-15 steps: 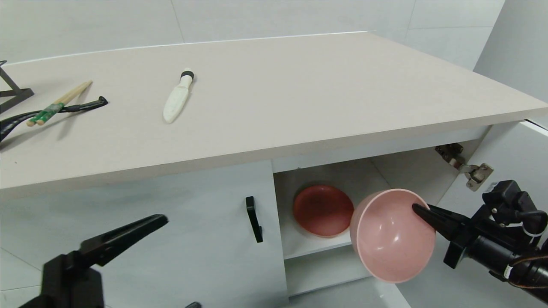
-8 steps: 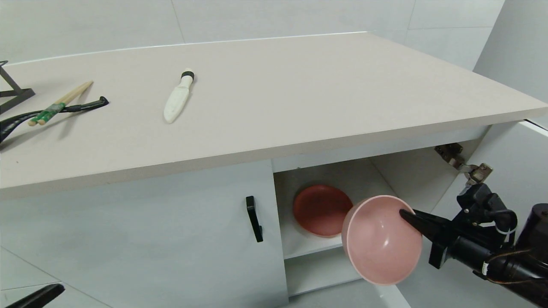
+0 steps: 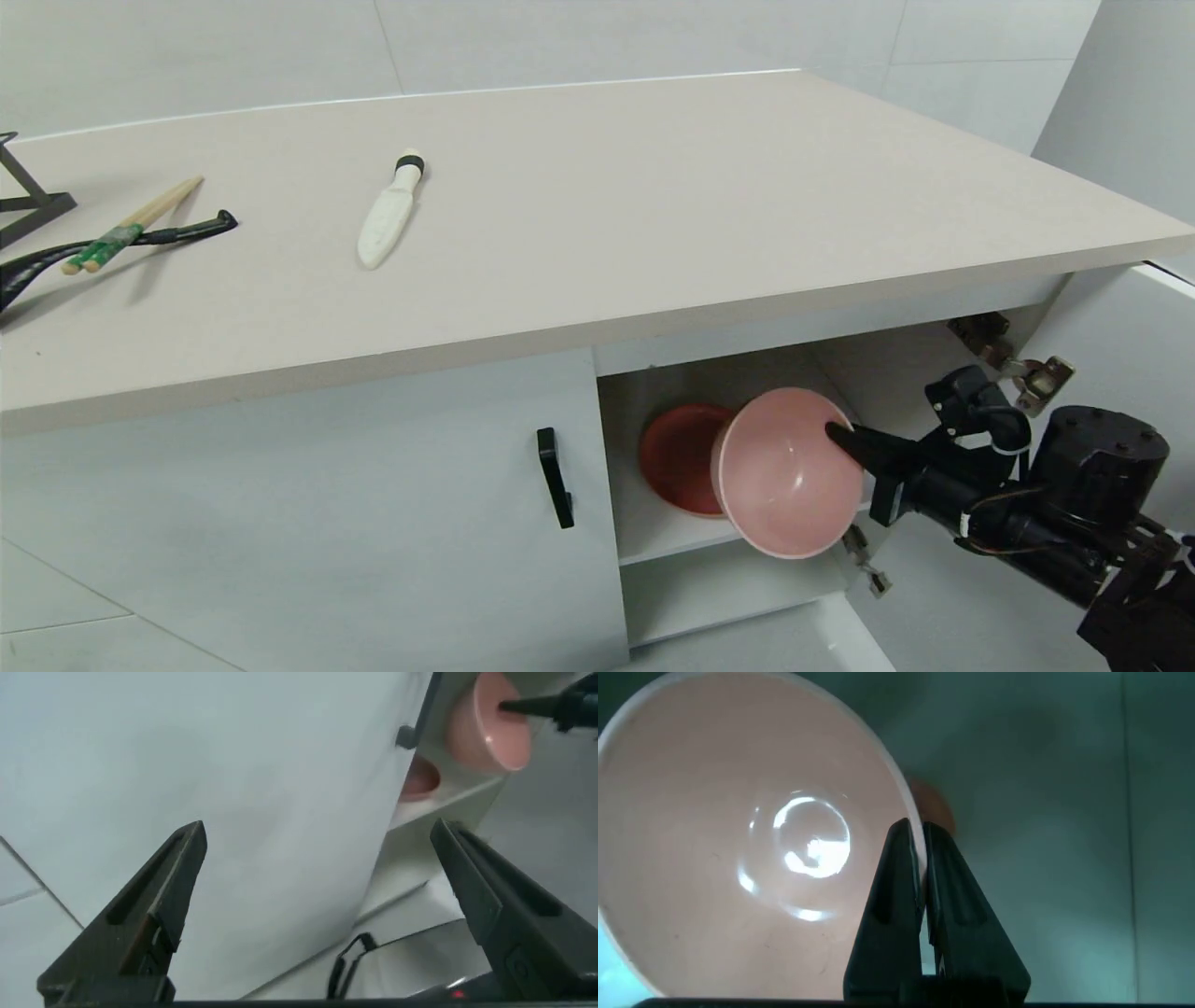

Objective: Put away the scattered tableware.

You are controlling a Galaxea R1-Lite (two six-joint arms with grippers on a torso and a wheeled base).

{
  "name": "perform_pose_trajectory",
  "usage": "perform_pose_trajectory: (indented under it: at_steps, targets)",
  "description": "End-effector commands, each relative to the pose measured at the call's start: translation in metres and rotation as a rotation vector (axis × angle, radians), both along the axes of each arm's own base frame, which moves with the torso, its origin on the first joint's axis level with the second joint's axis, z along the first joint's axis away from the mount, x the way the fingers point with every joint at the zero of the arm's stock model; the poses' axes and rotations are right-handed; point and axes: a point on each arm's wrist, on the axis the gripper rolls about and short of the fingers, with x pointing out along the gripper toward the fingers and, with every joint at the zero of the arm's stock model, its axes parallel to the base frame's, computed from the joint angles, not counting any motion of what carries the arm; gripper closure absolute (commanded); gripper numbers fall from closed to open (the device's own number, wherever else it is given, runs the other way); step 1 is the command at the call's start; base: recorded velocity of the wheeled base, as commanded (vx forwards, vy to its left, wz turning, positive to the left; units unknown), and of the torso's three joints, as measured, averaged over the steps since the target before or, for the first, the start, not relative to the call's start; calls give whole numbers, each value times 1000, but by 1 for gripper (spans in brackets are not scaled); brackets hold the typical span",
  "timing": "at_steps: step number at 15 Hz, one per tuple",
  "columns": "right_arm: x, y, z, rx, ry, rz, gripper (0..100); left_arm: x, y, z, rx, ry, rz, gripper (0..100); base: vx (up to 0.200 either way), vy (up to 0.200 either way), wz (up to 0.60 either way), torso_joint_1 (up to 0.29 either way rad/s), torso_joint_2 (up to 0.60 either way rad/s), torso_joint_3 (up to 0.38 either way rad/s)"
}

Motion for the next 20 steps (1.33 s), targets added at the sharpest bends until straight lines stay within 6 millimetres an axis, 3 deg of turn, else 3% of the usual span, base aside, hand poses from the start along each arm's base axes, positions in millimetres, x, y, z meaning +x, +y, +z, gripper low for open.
perform_pose_trajectory:
  at_steps: [1, 6, 10, 20]
  targets:
    - [17, 9, 3, 13, -33, -6, 100, -3, 0, -5, -34, 8, -6, 0, 0, 0, 0, 0, 0, 0]
    - [47, 26, 2, 18, 34, -5, 100, -2, 6, -8, 107, 3, 284, 0, 0, 0, 0, 0, 0, 0]
    - [59, 34, 5, 27, 84, -1, 100, -2, 6, -8, 114, 2, 282, 0, 0, 0, 0, 0, 0, 0]
    - [80, 41, -14, -13, 173, -37, 100, -2, 6, -13, 136, 45, 288, 0, 0, 0, 0, 0, 0, 0]
